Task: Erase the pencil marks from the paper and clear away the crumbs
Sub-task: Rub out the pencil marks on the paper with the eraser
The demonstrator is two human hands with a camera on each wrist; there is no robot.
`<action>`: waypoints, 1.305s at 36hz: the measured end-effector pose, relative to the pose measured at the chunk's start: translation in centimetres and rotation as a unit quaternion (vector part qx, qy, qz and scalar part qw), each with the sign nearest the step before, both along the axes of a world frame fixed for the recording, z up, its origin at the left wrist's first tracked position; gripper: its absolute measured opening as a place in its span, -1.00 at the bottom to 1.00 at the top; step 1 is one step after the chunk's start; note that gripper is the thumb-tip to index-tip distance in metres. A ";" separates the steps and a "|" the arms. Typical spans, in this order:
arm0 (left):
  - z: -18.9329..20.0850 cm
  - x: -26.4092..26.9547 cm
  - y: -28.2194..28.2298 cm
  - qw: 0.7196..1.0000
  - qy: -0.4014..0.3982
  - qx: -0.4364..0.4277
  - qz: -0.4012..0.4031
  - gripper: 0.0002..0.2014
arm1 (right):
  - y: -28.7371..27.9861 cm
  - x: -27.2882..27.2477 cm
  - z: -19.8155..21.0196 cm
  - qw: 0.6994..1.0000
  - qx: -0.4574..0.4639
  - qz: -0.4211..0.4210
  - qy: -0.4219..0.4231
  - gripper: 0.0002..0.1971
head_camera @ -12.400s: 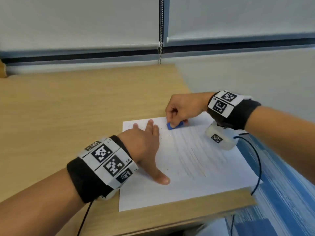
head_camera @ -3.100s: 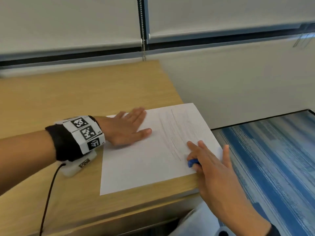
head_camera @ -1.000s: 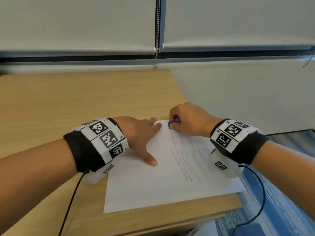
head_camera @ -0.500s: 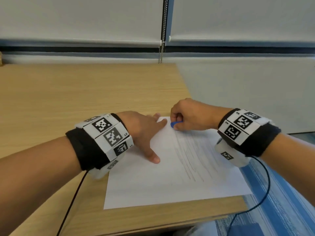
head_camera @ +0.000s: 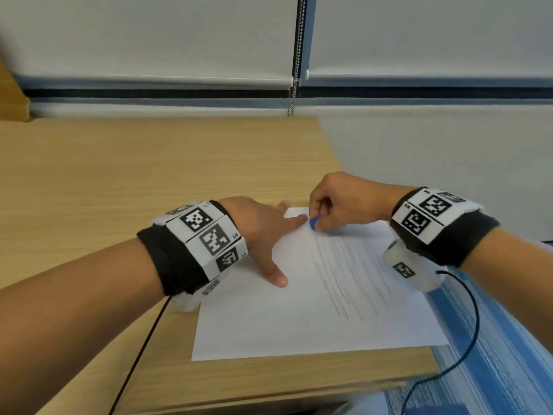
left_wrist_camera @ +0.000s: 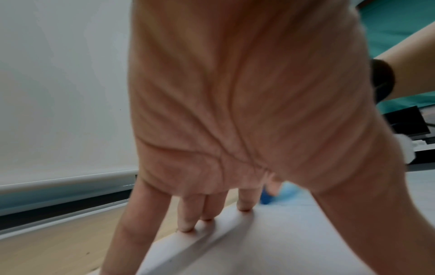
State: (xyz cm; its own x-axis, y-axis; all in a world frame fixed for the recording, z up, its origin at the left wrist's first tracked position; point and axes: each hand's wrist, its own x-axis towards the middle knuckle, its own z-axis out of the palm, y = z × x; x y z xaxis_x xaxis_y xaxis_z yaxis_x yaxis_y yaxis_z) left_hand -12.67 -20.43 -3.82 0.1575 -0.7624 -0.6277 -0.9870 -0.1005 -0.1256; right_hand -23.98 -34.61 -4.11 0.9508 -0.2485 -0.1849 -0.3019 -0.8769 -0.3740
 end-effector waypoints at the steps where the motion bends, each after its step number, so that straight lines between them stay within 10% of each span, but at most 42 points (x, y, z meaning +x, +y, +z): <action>1: 0.0 0.0 0.0 1.000 -0.002 0.001 0.001 0.21 | -0.2 0.2 -0.1 0.999 -0.032 -0.013 -0.026 -0.91; 9: 0.1 0.0 0.0 1.000 -0.004 0.005 0.002 0.22 | 0.5 -0.7 0.7 0.993 0.083 0.024 0.082 -0.88; 16: 0.0 0.0 0.0 1.000 -0.010 0.002 0.000 0.21 | 0.0 0.2 -0.4 0.999 -0.016 -0.030 -0.034 -0.94; 47: -0.2 0.0 0.1 1.000 -0.002 -0.012 0.005 0.21 | 2.0 -0.5 0.8 0.994 0.076 0.014 0.074 -0.91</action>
State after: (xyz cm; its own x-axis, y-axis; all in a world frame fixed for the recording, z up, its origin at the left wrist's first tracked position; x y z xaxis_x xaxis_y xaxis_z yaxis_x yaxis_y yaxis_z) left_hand -12.70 -20.32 -3.99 0.1671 -0.7753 -0.6092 -0.9855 -0.1126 -0.1270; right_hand -24.51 -32.56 -3.32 0.9164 -0.1816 -0.3567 -0.3404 -0.8225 -0.4556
